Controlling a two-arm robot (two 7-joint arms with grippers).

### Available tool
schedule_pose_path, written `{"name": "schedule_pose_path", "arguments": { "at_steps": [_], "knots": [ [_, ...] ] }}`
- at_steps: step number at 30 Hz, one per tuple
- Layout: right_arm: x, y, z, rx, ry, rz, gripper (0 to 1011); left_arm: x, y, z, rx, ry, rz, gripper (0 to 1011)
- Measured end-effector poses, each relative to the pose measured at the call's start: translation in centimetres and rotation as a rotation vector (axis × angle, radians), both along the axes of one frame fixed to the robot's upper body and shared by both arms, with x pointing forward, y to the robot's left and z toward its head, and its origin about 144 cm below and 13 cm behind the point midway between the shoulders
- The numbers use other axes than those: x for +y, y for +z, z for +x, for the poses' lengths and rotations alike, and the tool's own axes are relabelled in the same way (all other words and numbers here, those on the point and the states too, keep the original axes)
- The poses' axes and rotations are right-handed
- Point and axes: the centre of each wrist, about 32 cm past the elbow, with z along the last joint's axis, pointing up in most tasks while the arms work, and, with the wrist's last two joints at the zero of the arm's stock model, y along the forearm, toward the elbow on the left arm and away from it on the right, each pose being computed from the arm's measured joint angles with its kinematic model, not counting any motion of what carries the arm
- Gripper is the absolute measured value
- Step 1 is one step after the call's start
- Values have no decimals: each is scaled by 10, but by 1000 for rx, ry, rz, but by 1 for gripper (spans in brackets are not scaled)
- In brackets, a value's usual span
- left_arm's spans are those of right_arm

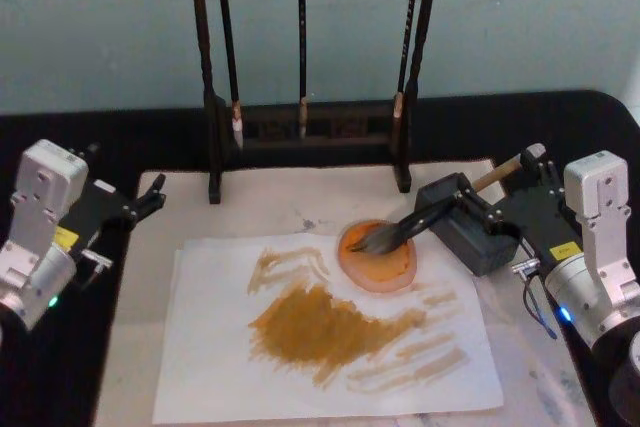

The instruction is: Pick up the brush from the inkstone, write on the paper, then place the brush back to its original position.

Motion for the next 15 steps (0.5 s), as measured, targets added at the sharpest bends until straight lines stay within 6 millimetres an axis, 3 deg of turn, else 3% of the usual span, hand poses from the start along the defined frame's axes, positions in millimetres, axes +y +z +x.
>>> {"name": "schedule_pose_path", "arguments": {
  "at_steps": [15],
  "knots": [
    [0,0,0,0,0,0,1000,0,0,0,0,0,0,1010]
  ]
}}
